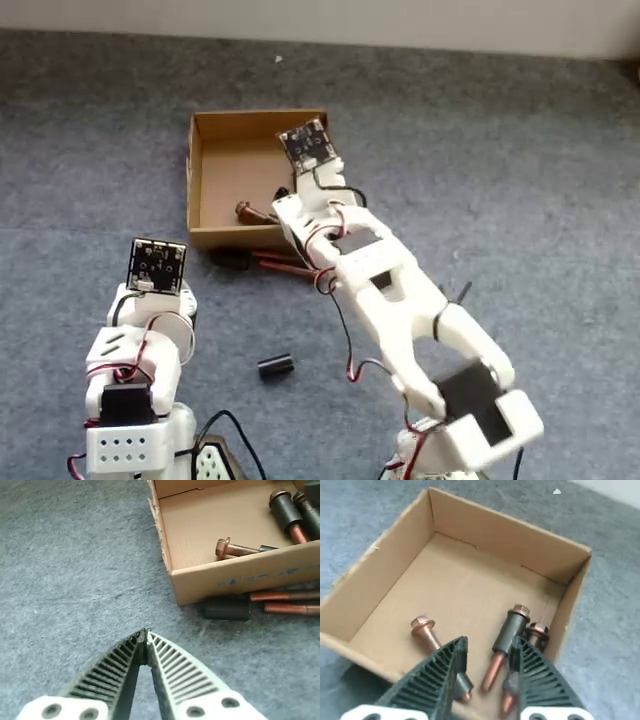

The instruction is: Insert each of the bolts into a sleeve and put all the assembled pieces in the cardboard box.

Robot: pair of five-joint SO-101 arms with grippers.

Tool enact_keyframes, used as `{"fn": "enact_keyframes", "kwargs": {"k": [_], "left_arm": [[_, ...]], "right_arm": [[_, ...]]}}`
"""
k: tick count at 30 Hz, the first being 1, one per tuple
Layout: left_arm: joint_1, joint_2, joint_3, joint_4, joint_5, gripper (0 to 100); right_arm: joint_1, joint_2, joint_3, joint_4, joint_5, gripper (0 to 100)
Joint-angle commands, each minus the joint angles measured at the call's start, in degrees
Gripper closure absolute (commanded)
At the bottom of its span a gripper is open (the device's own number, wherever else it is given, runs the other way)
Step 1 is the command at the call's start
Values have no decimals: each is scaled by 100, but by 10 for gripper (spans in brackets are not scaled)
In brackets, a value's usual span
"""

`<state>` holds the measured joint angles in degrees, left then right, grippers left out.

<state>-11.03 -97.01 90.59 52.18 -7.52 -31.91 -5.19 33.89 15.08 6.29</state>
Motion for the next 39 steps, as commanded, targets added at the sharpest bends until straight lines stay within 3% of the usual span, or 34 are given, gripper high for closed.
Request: {"fn": "enact_keyframes", "kwargs": {"k": [1,9,17,24,33,39], "left_arm": [[-154,-40,-57,-149,-62,995],[-180,-40,-66,-149,-53,995],[-927,-40,-84,-396,-26,995],[-1024,-40,-84,-396,-26,995],[-1200,-40,-127,-396,-26,995],[-1288,-40,-145,-378,-26,995]], "right_arm": [[66,-1033,-295,1200,26,868],[-136,-1754,-312,3284,44,868],[-391,-2149,-295,4673,62,868],[-927,-2290,-277,5657,870,868],[-2123,-2334,743,5657,1240,864],[-2387,-2290,1297,4927,1319,810]]}}
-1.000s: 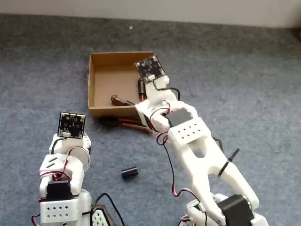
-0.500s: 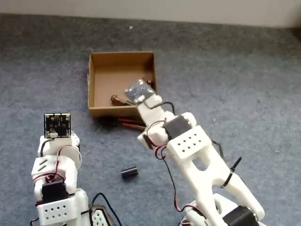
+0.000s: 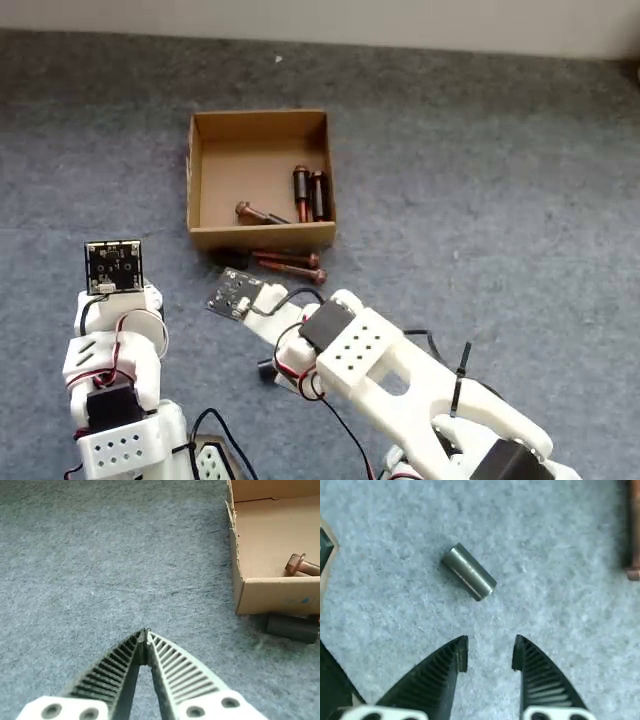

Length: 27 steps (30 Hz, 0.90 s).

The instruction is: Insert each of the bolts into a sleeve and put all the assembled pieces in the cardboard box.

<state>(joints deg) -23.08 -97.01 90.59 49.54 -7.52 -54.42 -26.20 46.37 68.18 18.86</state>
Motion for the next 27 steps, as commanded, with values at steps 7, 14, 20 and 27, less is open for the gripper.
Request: {"fn": "enact_keyframes", "kwargs": {"k": [7,14,20,27], "left_arm": [[-84,-40,-154,-114,-26,995],[-92,-40,-171,-114,-26,995],[-92,-40,-171,-114,-26,995],[-92,-40,-171,-114,-26,995]], "right_arm": [[-453,-180,119,-716,466,745],[-514,664,101,-1244,501,745],[-541,1481,84,-1675,712,745],[-541,1560,75,-1851,721,745]]}}
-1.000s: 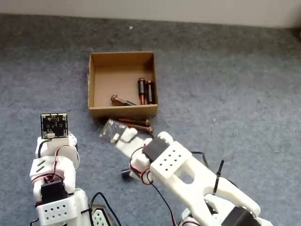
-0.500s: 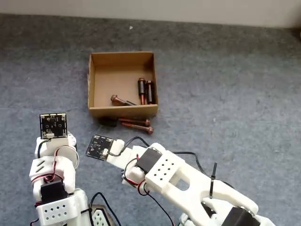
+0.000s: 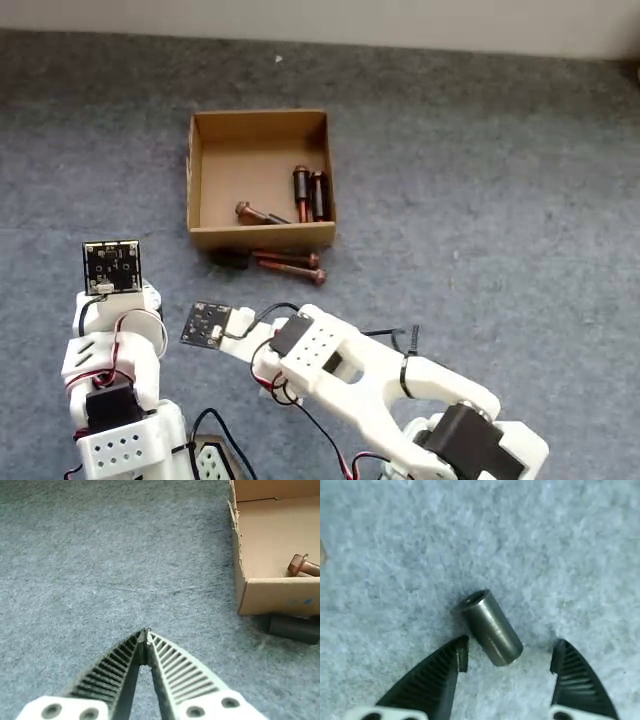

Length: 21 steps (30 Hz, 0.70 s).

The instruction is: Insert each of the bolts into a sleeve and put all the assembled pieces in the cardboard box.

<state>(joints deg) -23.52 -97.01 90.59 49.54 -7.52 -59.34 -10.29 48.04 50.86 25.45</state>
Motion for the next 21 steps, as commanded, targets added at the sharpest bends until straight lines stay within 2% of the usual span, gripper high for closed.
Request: {"fn": "enact_keyframes", "kwargs": {"k": [1,16,18,21], "left_arm": [[-48,-40,-171,-114,-26,995],[-48,-40,-154,-114,-26,995],[-48,-40,-154,-123,-26,995],[-48,-40,-145,-123,-26,995]], "right_arm": [[-48,-31,-154,-119,62,745],[-57,22,-400,-611,70,747],[-119,31,-400,-725,70,770],[-242,40,-382,-752,70,856]]}}
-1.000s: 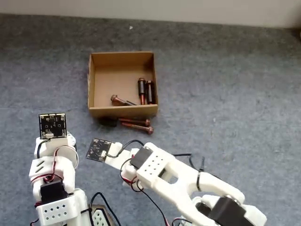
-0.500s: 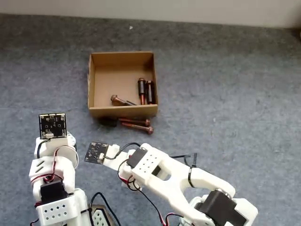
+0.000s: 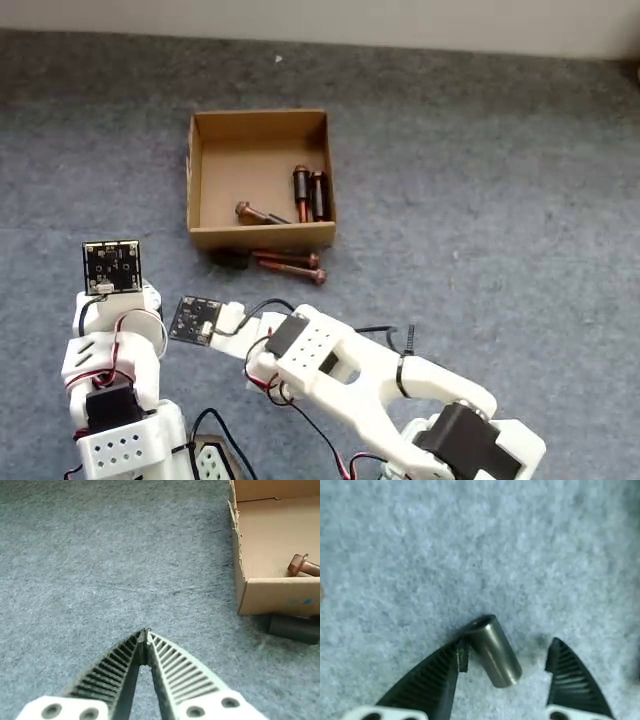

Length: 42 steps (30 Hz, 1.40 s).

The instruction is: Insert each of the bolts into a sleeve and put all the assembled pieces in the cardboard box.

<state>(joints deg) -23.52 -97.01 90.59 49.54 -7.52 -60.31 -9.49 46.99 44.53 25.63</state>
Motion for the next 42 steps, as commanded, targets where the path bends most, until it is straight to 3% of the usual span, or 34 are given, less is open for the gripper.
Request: {"fn": "enact_keyframes", "kwargs": {"k": [1,4,14,20,29,35,42], "left_arm": [[-48,-40,-145,-123,-26,995],[-48,-40,-136,-123,-26,995],[-40,-40,-127,-123,-26,995],[-40,-40,-127,-123,-26,995],[-31,-40,-119,-123,-26,995],[-22,-40,-119,-123,-26,995],[-22,-40,-119,-123,-26,995]], "right_arm": [[-163,-40,-259,-119,53,882],[-171,-40,-127,-119,53,922],[242,-40,66,-84,53,926],[488,-48,4,505,44,920],[488,-40,57,831,44,844],[470,-57,31,804,53,992],[488,-523,40,1130,9,992]]}}
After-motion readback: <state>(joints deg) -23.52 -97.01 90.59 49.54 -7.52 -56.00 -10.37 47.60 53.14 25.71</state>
